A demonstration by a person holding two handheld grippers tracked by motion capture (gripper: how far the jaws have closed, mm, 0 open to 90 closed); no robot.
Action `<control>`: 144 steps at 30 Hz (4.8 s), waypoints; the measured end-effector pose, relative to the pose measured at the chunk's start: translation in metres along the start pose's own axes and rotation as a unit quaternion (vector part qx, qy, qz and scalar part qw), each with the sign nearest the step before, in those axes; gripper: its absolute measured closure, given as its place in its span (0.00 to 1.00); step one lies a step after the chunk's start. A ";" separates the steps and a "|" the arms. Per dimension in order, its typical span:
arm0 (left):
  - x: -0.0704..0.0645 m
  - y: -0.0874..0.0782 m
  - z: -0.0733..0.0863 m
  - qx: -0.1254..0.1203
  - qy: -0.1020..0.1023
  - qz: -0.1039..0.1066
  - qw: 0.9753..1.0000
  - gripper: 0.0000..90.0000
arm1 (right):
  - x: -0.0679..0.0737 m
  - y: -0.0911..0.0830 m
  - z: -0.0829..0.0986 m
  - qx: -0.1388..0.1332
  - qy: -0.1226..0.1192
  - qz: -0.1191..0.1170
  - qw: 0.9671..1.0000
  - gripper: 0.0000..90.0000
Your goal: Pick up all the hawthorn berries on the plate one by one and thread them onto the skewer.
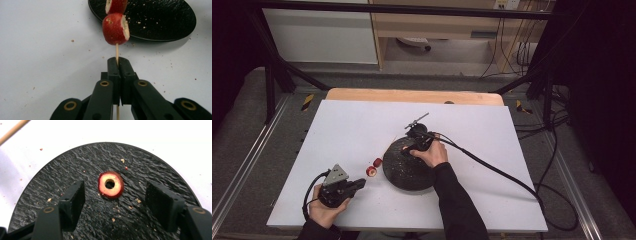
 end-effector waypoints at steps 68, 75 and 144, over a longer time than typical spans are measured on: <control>-0.003 0.001 -0.001 0.001 0.008 0.000 1.000 0.98 | 0.012 -0.027 0.009 -0.007 0.067 -0.044 0.997 0.70; -0.005 0.001 -0.002 0.000 0.009 0.000 1.000 0.98 | 0.013 -0.034 0.017 -0.035 0.074 -0.067 0.994 0.70; -0.042 0.013 -0.055 -0.058 0.006 -0.008 0.998 0.98 | -0.016 -0.128 0.008 -0.377 0.230 -0.239 0.865 0.70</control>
Point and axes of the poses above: each handheld gripper's, and its own axes: y roughly forward along the jaws, z roughly out of its underside, x roughly to its left, the point moved 9 cm from there along y, roughly forward along the jaws, and after that the axes turned 15 degrees about y, right-handed, at the moved point
